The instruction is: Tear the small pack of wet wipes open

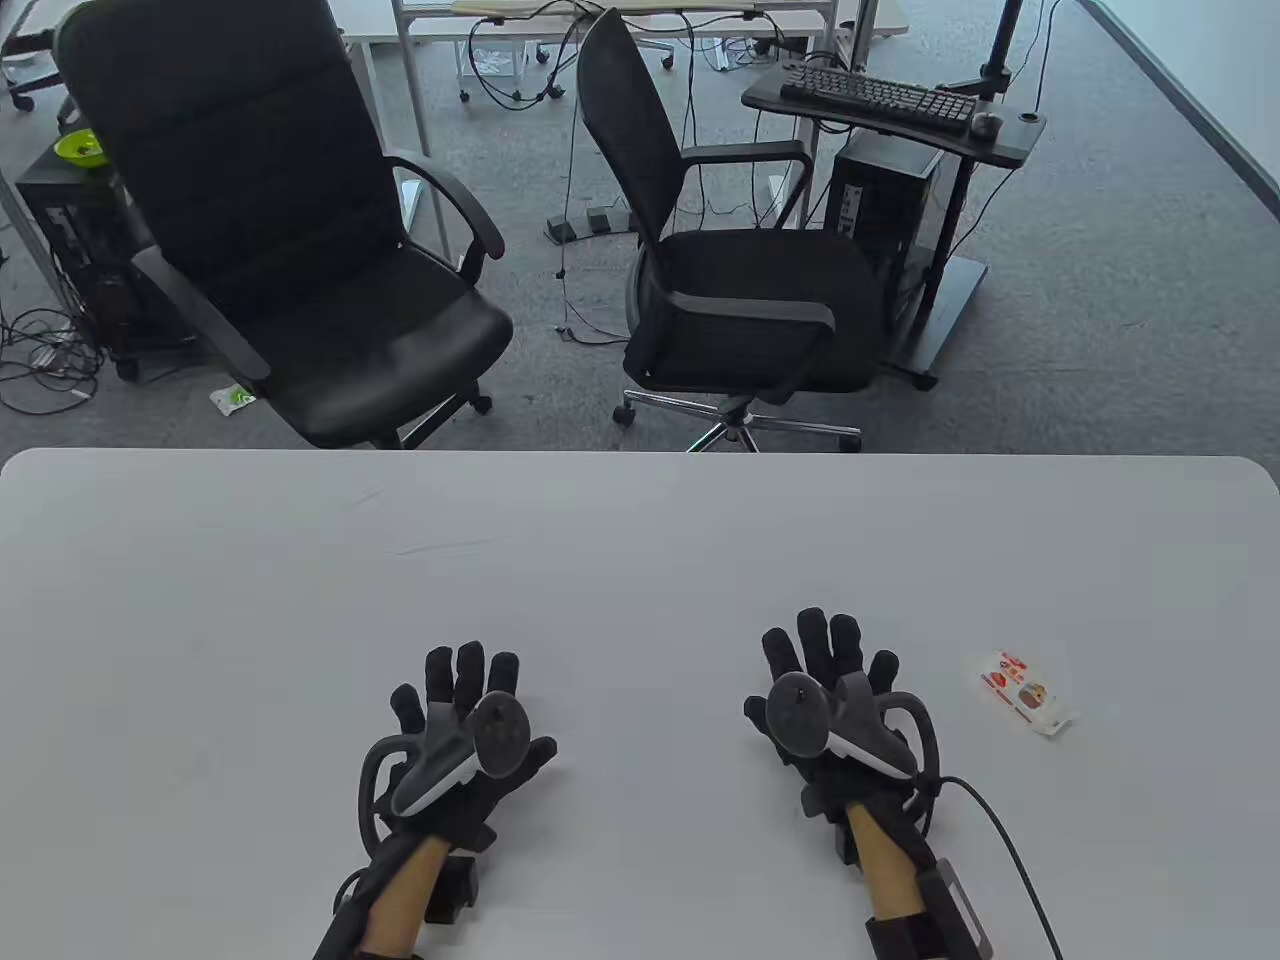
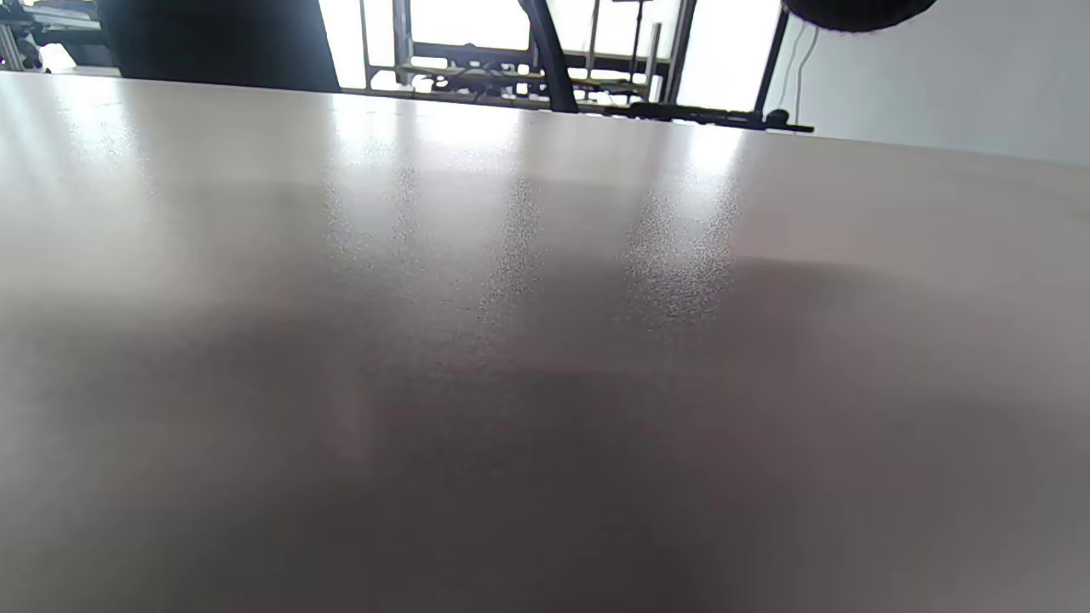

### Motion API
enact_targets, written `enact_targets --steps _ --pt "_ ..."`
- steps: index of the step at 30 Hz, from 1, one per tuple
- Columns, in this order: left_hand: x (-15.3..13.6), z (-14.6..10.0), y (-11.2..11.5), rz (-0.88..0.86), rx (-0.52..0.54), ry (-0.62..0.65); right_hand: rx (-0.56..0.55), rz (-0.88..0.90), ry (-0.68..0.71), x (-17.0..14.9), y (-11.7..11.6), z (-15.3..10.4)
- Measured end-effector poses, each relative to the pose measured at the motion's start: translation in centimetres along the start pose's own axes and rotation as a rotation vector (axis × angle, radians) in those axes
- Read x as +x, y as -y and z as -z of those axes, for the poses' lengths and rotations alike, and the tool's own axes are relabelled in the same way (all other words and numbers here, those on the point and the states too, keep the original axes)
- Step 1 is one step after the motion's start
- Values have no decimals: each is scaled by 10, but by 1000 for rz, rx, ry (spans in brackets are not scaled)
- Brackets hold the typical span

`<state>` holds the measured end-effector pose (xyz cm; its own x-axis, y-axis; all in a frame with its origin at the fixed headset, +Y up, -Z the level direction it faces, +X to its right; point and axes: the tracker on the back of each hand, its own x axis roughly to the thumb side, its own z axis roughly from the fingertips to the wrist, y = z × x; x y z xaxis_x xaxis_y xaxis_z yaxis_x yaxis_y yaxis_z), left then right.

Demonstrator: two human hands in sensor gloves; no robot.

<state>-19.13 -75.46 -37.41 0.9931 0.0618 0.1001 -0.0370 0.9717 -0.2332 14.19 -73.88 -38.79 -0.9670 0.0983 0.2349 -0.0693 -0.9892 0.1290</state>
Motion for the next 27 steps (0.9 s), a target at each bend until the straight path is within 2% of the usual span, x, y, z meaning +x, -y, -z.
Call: enact_targets --steps 8,12,21,27 --pt "1 -1 -4 -8 3 5 13 7 -62 -22 0 5" --pt "2 0 -5 -18 4 7 15 23 -180 -57 6 11" --pt "3 0 -5 -14 -17 7 135 20 -568 -160 11 12" --pt "3 1 -4 -21 -18 6 255 2 -710 -195 7 9"
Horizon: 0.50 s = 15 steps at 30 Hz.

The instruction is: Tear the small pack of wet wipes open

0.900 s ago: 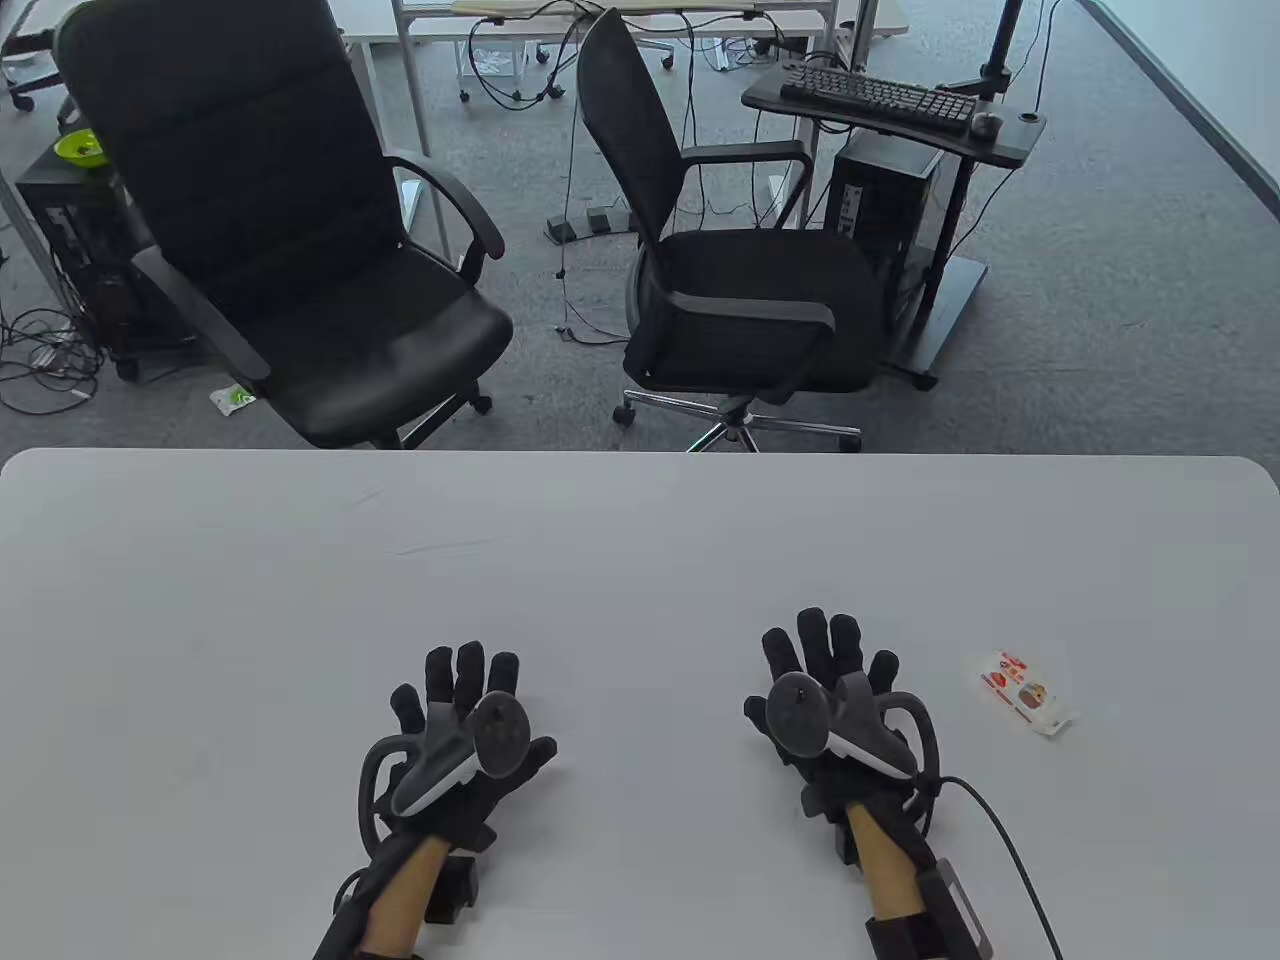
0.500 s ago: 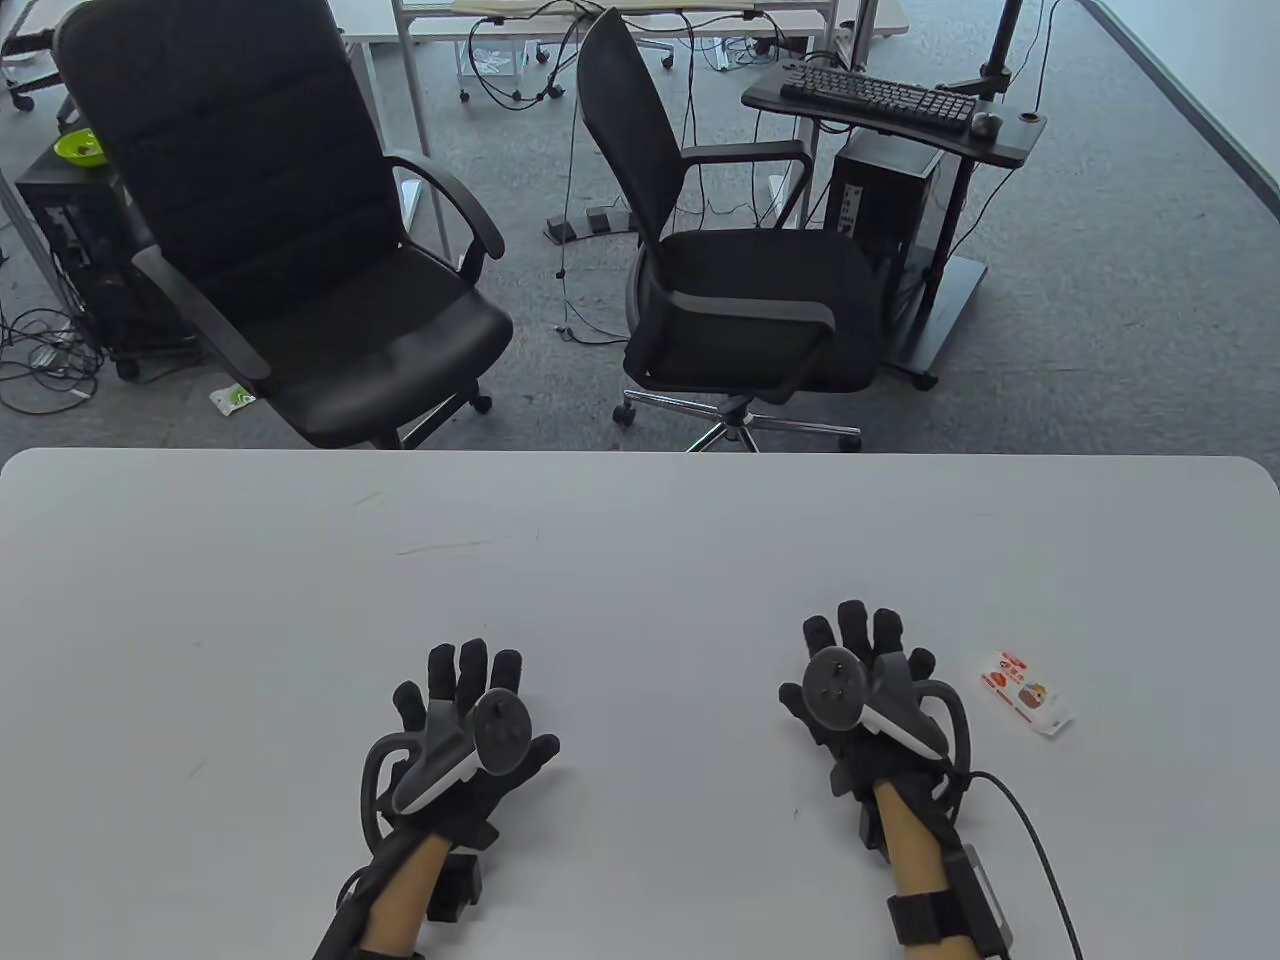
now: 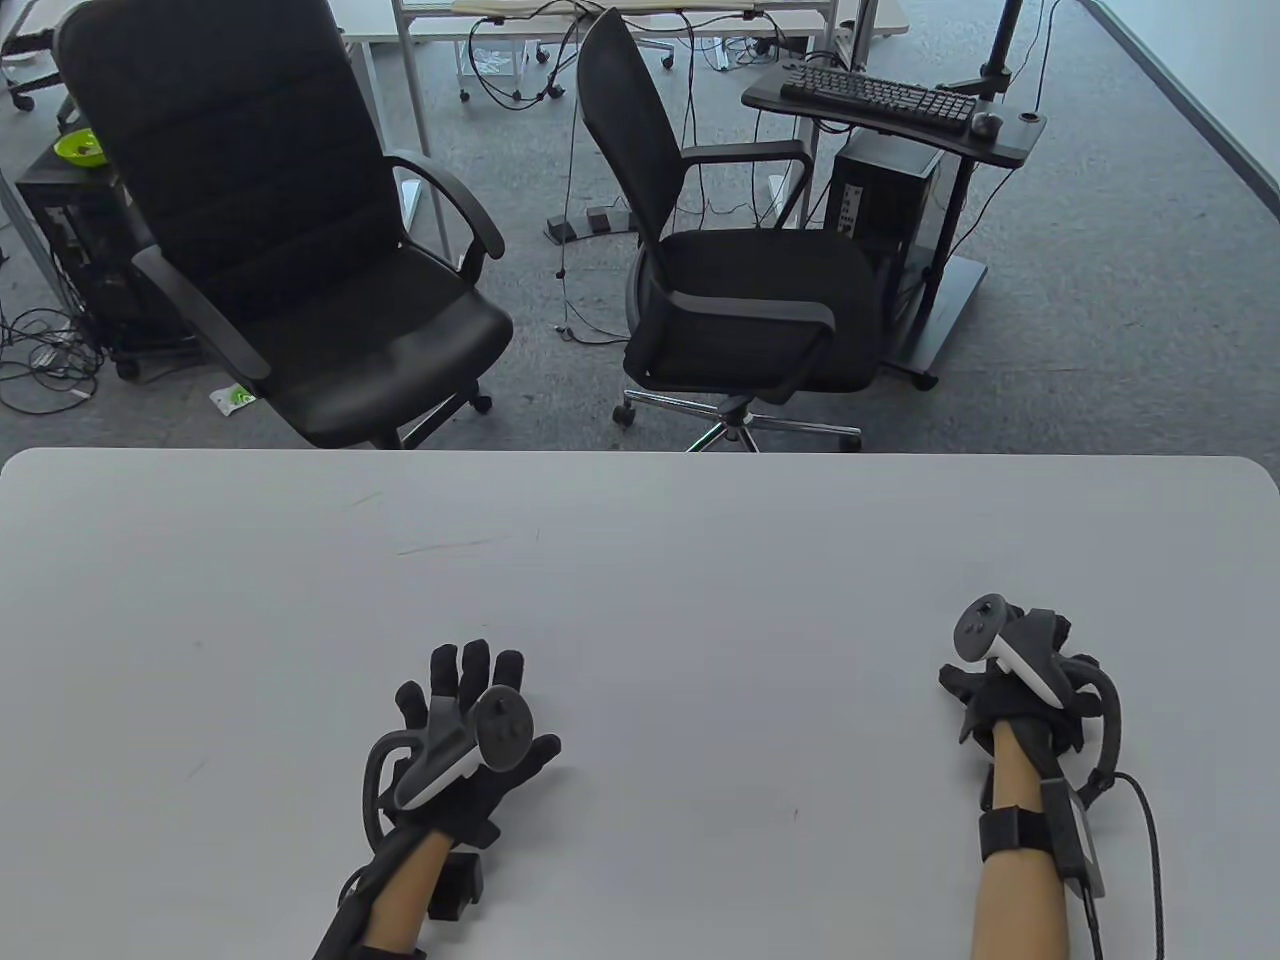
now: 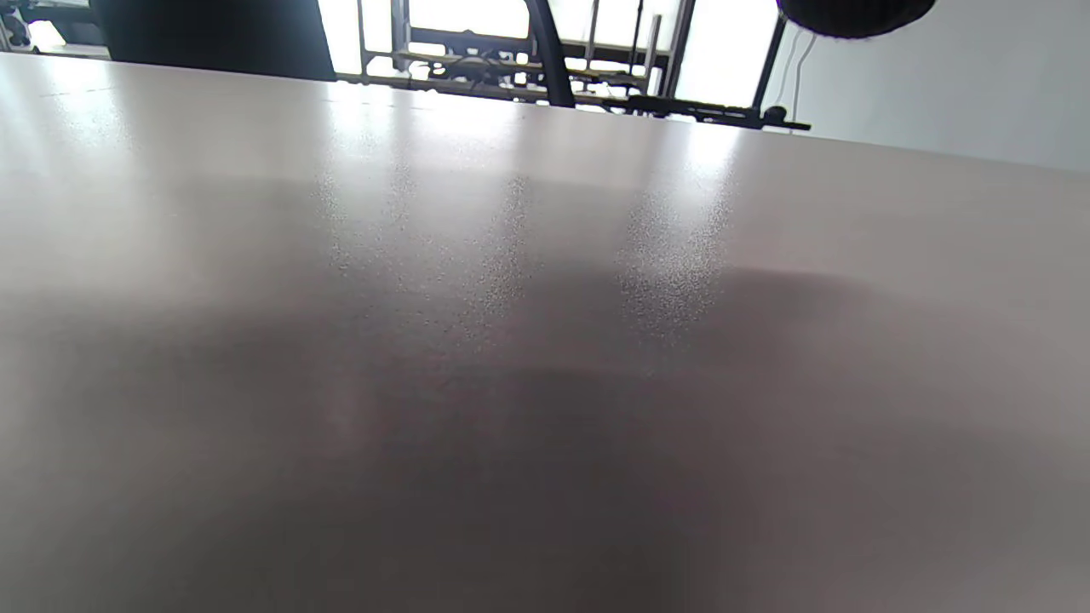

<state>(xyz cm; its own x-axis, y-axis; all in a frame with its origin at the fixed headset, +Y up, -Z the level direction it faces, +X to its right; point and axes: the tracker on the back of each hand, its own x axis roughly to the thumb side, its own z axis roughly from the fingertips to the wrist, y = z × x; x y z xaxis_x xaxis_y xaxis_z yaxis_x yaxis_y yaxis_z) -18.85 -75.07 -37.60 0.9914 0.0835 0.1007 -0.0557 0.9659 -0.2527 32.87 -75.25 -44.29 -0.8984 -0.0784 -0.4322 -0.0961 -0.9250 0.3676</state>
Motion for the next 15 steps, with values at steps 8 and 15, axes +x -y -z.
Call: enact_targets --steps 8,15 --pt "-1 0 0 -3 -2 -3 159 13 -48 -11 -13 15" --pt "4 0 0 6 1 16 34 43 79 10 -4 5"
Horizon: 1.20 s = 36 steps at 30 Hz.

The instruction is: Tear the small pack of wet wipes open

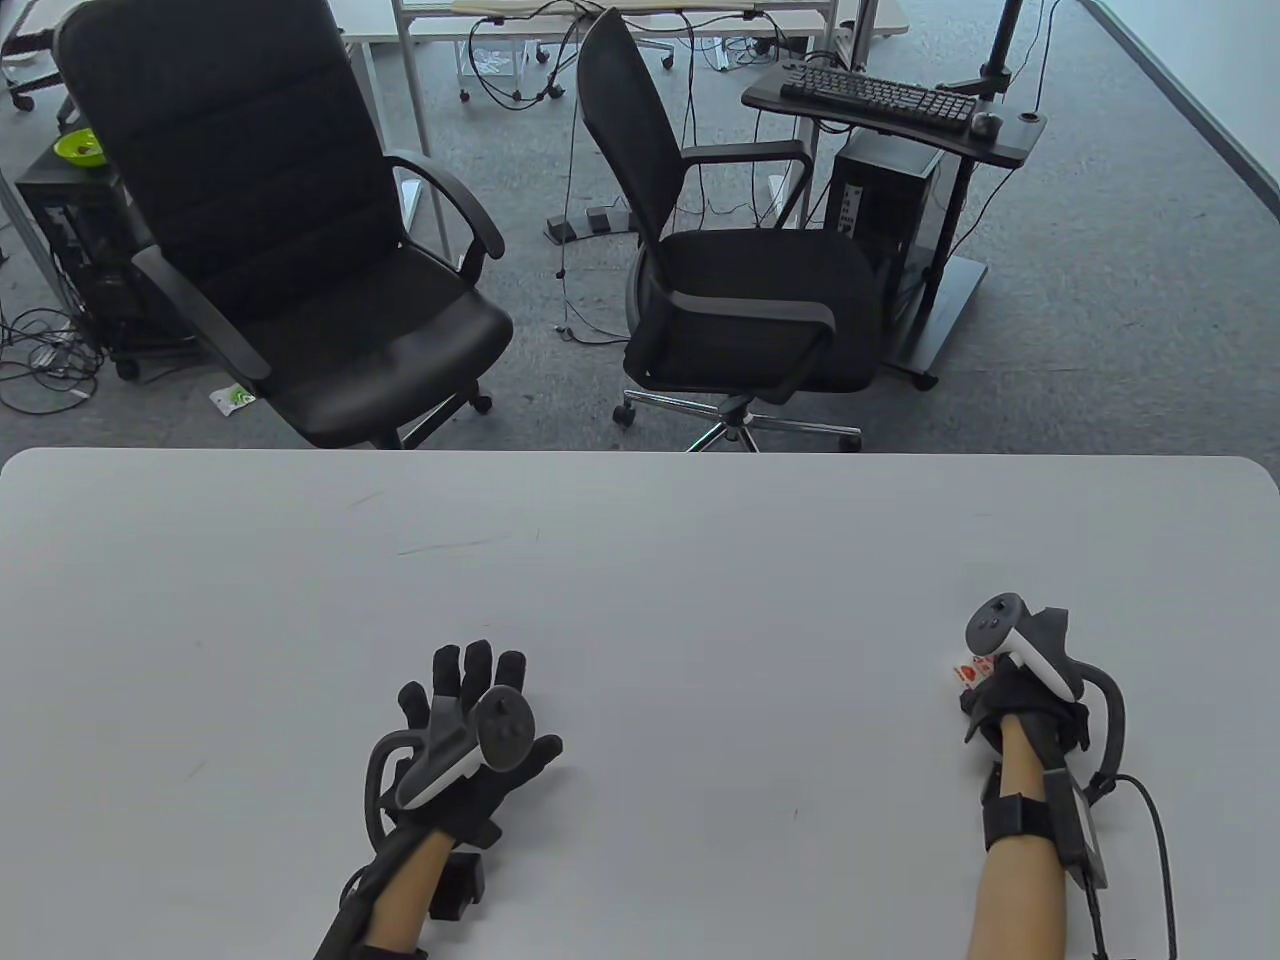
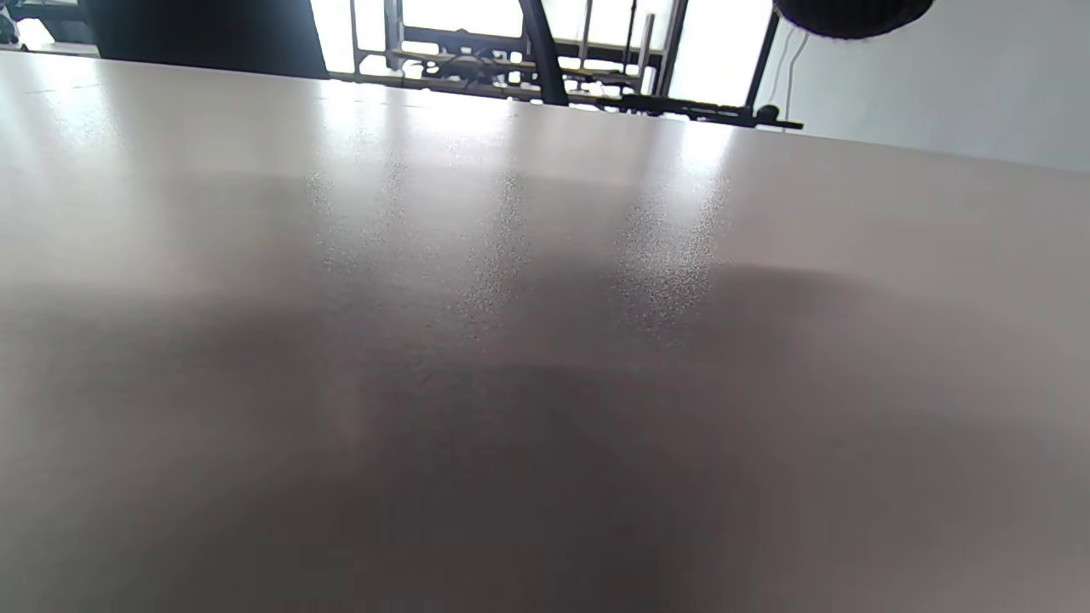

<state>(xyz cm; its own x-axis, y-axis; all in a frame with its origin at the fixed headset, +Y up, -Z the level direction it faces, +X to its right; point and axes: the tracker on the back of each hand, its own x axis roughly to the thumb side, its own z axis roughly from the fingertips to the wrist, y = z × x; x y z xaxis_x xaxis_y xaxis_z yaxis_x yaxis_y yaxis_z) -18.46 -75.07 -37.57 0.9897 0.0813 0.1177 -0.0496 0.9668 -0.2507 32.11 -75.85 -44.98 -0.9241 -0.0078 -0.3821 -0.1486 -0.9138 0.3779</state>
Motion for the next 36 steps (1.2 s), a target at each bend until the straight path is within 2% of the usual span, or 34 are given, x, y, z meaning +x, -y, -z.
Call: enact_targets --steps 2,4,7,10,14,19,23,24,27,28,30,31,33,36 --pt "3 -1 -1 5 5 16 -64 -11 93 22 5 -9" --pt "7 -2 -2 -4 17 41 -80 13 189 43 10 -21" --pt "16 -5 -6 -33 62 109 -125 30 384 86 16 -50" --pt "27 -10 -10 -62 113 184 -157 11 545 125 15 -79" --pt "43 -15 -13 -117 128 285 -149 24 745 169 5 -117" --pt "57 -16 -11 -183 110 364 -149 -14 927 206 -10 -156" --pt "61 -17 -8 -227 127 400 -144 18 1035 221 -19 -176" --pt "62 -17 -8 -234 150 399 -144 41 1050 223 -20 -178" --pt "57 -21 -13 -267 305 355 -146 45 1058 224 -24 -179" --pt "57 -22 -15 -286 308 350 -122 96 1065 223 -25 -178" --pt "58 -23 -17 -262 322 320 -2 165 1065 221 -29 -176" --pt "58 -23 -16 -232 335 296 -10 214 1051 219 -28 -176" --pt "57 -22 -14 -164 334 243 -63 224 1016 216 -25 -178" --pt "58 -22 -12 -134 353 217 -248 196 935 216 -25 -186"
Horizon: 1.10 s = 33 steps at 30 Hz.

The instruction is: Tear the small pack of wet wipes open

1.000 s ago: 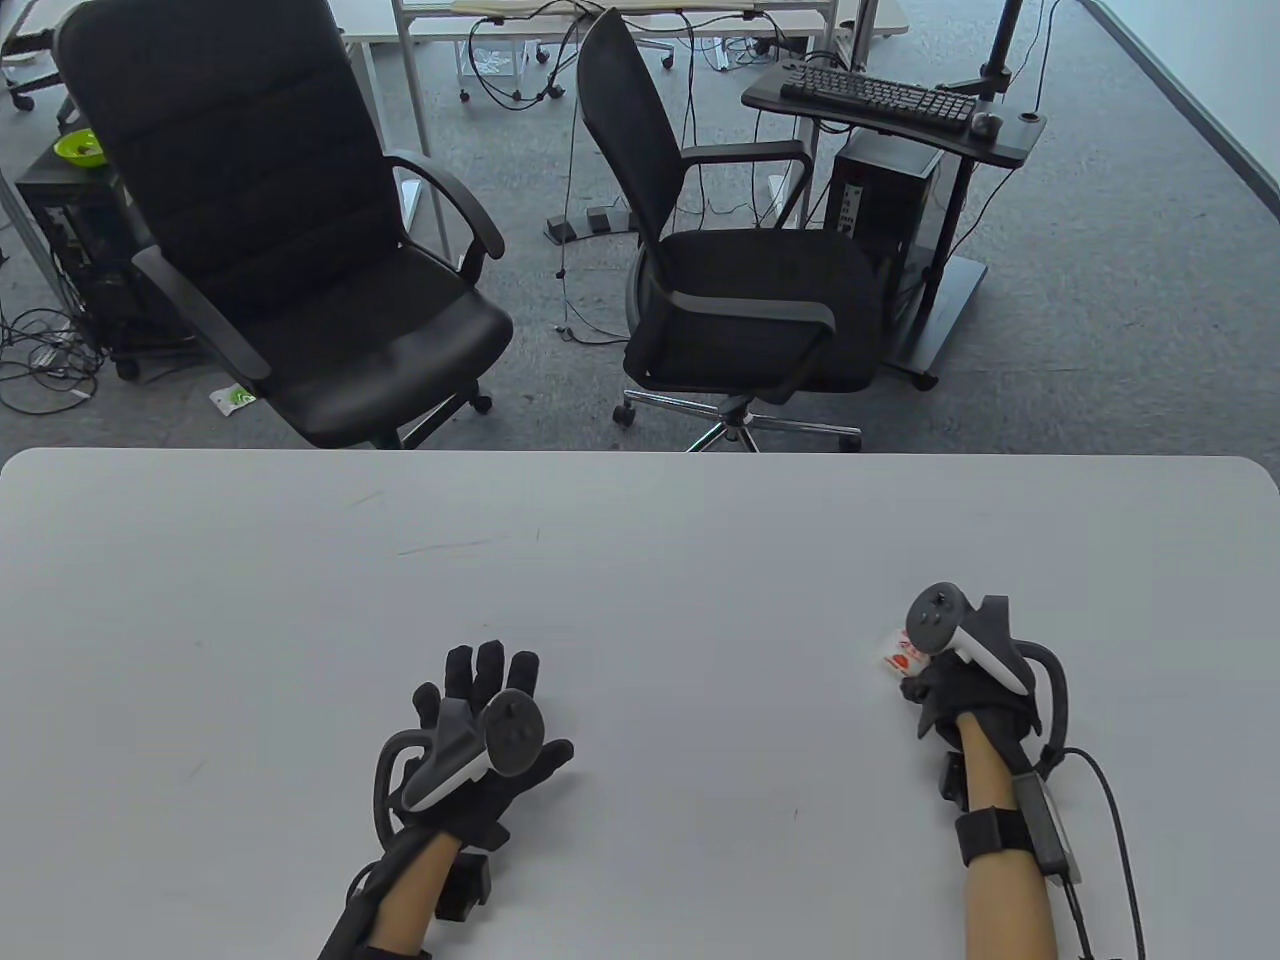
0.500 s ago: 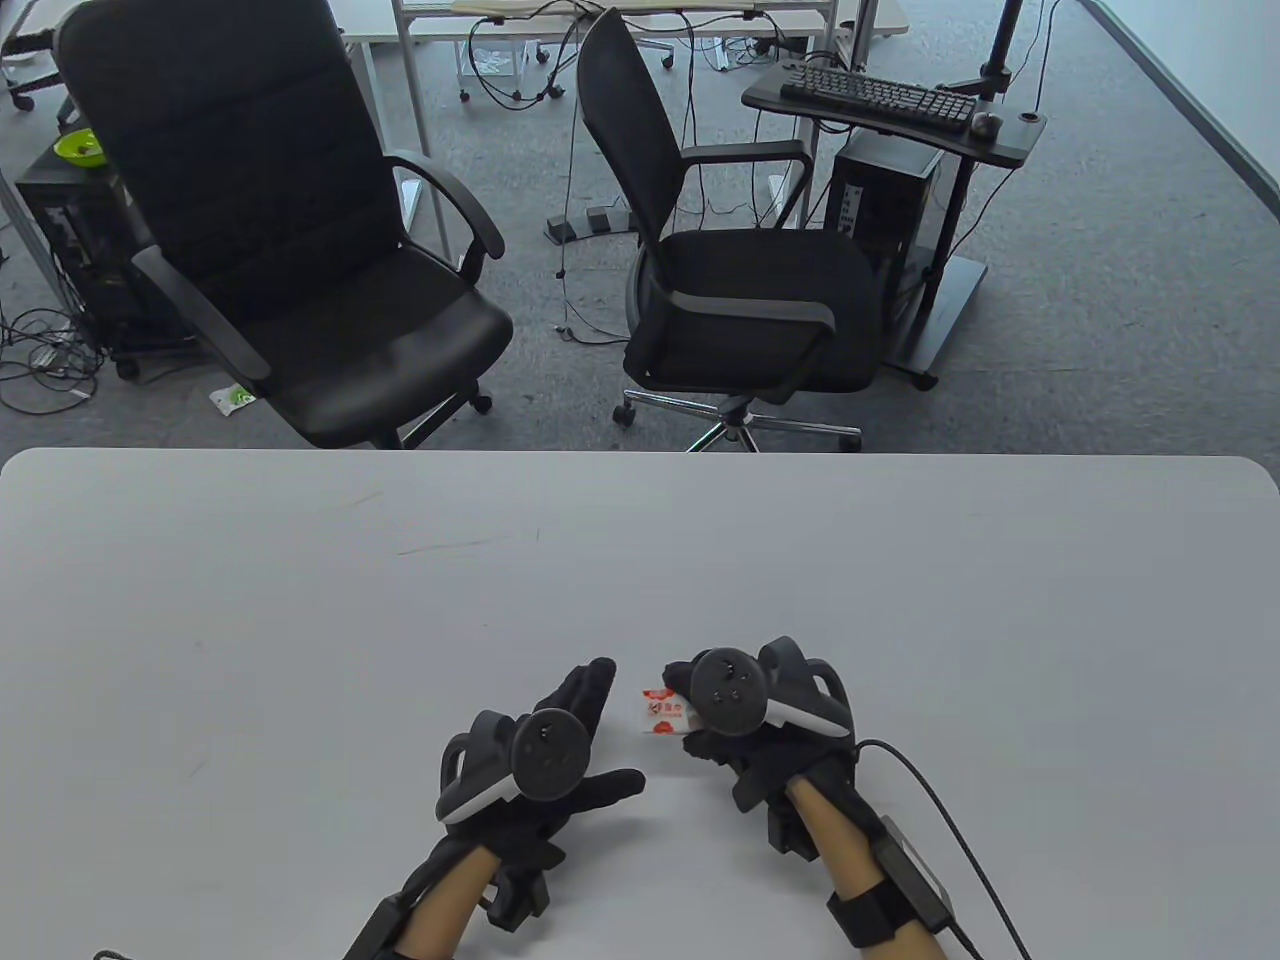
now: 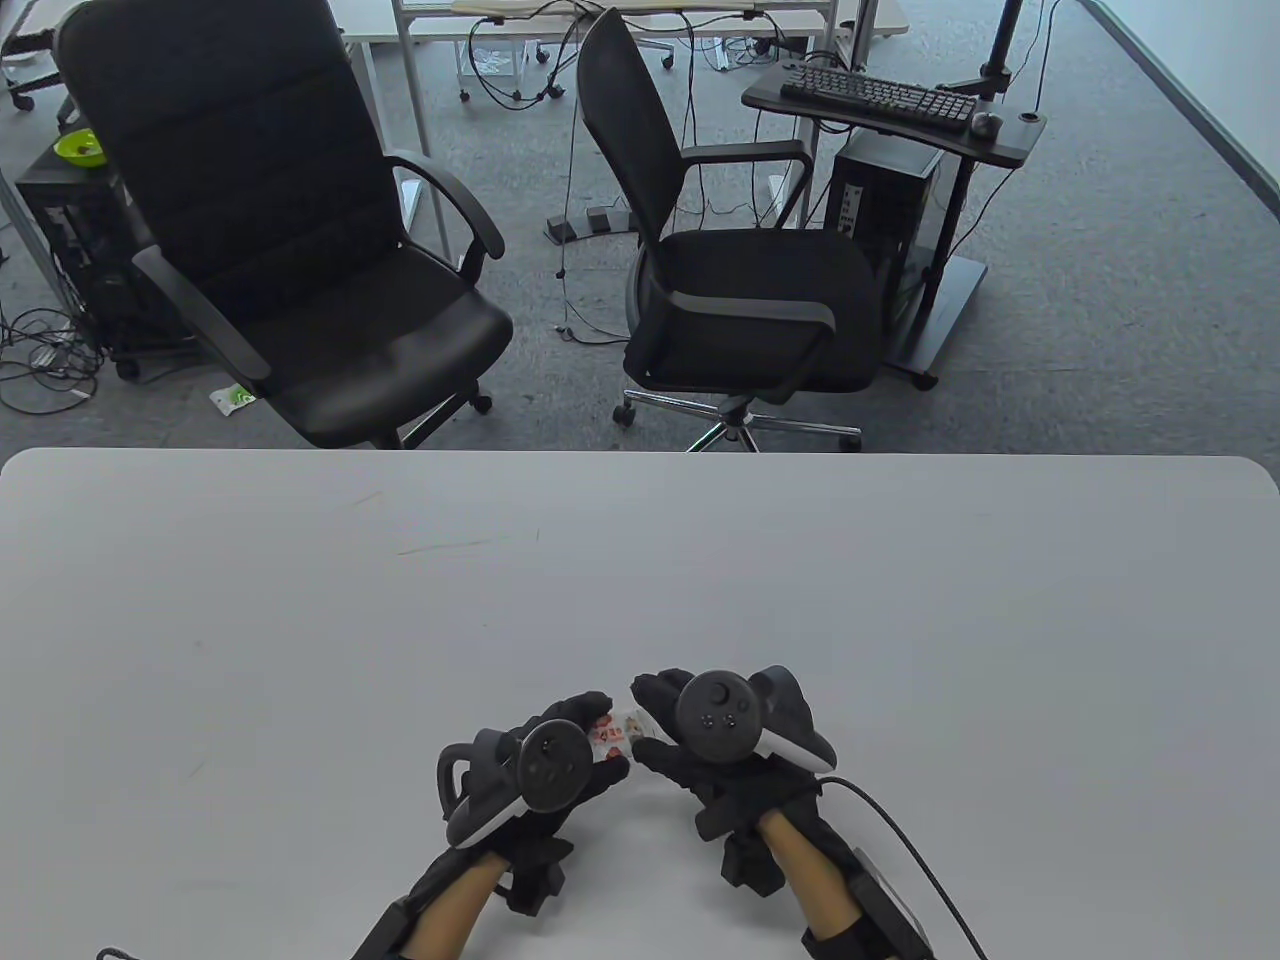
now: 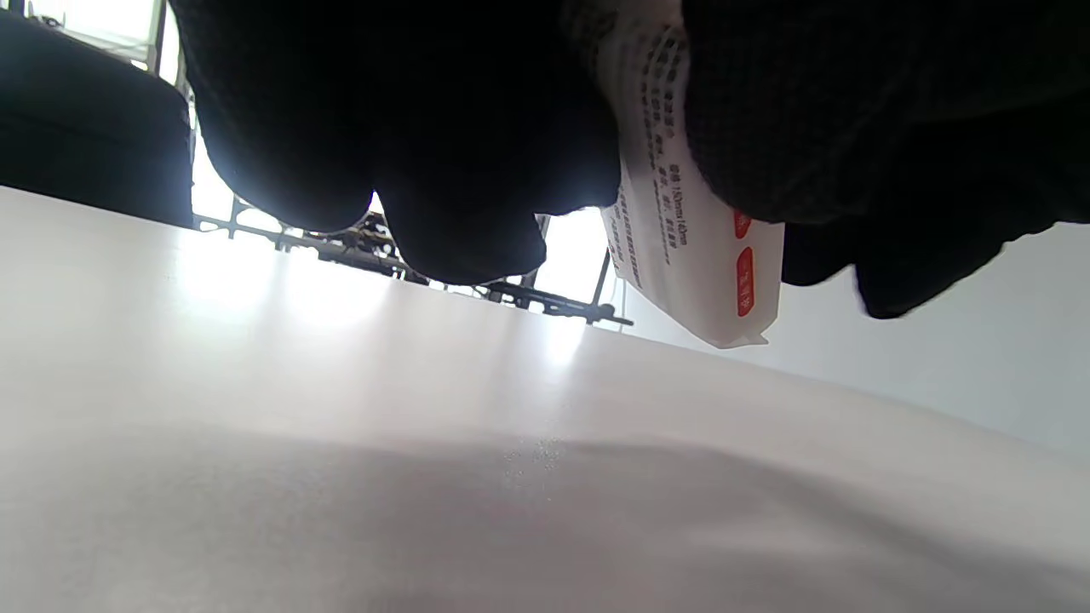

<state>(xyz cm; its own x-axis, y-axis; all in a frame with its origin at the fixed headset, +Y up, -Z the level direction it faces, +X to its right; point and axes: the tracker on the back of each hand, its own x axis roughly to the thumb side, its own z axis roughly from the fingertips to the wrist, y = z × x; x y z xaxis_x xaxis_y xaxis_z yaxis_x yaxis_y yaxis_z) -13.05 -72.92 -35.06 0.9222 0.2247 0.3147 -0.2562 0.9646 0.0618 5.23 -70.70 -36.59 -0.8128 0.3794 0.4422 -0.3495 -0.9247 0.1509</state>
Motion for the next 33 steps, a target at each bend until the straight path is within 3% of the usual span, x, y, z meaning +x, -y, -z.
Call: enact_targets --steps 6,19,26,31,33 --pt "9 -4 1 22 37 37 -23 -46 -18 14 -14 2" --pt "13 -5 1 50 36 40 -163 -121 -16 23 -13 -2" --pt "6 -4 -5 -24 33 34 -182 17 -55 5 -4 -1" --pt "-6 -5 -10 -36 45 7 -216 -36 -128 -22 5 -4" --pt "-8 -3 -10 -66 30 0 -207 73 -148 -34 5 -6"
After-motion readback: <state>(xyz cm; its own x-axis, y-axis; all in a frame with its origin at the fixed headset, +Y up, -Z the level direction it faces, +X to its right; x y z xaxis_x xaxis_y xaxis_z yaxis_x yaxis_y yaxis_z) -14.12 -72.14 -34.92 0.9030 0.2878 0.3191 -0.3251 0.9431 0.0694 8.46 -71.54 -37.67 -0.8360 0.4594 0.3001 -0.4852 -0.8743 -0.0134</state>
